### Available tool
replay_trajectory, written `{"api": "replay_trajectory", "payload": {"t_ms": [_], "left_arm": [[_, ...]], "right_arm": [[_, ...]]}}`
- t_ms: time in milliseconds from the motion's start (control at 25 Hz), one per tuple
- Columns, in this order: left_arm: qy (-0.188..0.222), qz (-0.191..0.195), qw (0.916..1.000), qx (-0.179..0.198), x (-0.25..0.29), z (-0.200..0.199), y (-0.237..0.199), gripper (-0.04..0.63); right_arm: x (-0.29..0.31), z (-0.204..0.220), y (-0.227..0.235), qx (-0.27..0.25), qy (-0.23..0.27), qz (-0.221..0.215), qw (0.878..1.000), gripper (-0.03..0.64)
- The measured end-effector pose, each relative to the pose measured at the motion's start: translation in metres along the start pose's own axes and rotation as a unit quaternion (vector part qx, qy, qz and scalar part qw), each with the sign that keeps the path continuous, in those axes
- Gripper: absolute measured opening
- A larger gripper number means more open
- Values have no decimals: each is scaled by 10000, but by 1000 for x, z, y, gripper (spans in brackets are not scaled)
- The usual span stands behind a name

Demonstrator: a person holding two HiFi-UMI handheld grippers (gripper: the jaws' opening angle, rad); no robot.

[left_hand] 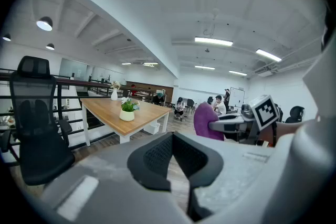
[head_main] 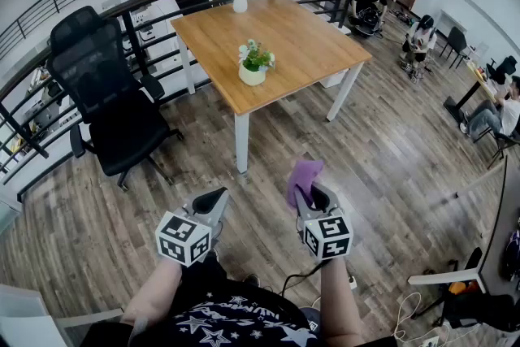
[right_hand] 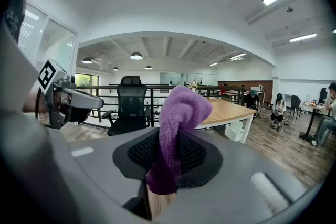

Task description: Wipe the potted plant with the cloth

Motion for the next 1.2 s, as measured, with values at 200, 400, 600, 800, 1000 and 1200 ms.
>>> {"api": "replay_trajectory", "payload": {"t_ms": [200, 400, 600, 800, 1000, 1200], "left_arm": [[-54, 141, 9999, 76, 3, 3, 6, 0], [-128, 198, 9997, 61, 6, 9, 11, 0], [-172, 228, 9996, 74, 1, 15, 12, 0], [-118, 149, 9998, -52, -6, 15, 8, 0], [-76, 74, 9999, -24, -14, 17, 0, 0], [-188, 84, 9995, -219, -2, 28, -17, 0]], "right_arm": [[-2, 1, 4, 24, 21, 57, 10000, 87], [-7, 10, 3, 107, -43, 45, 9999, 87], [-10, 11, 0, 138, -16, 42, 9999, 87], [-13, 13, -6, 91, -48, -20, 9999, 87], [-8, 17, -12, 73, -66, -102, 9999, 89], [9, 28, -6, 129, -216, -112, 9996, 91]]}}
Point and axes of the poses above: the fingertips, and each gripper's own axes: x forward along the fingers, y to its right, z out of its underside, the point moved 3 cm from there along -x, backward along the fingers, and after that the axes turned 13 degrees about -x, right-handed, at the moved point
